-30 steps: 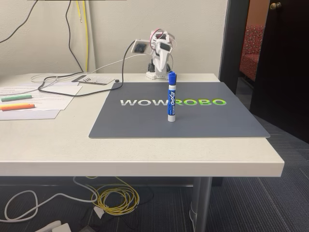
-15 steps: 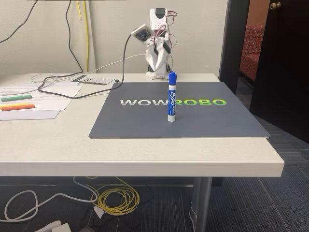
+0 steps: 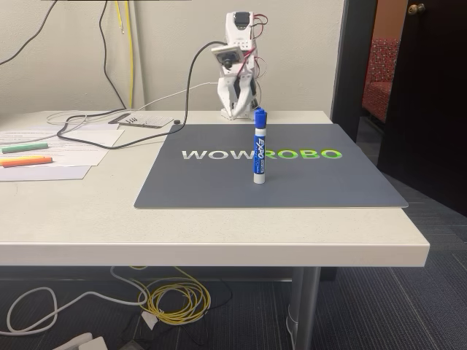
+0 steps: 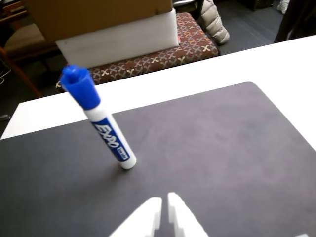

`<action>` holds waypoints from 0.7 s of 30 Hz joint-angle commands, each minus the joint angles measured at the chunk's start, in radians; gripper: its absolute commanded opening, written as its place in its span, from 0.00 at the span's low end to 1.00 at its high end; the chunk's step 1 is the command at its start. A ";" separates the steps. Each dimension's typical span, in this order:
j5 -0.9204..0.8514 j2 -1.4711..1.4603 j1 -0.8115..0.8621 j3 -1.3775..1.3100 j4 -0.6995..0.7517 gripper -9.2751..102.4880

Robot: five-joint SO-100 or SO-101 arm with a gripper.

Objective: Pick up the blue marker.

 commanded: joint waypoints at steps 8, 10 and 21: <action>-0.003 -0.160 -0.048 -0.061 -0.183 0.09; -0.002 -0.187 -0.048 -0.064 -0.209 0.09; 0.000 -0.295 -0.058 -0.060 -0.416 0.10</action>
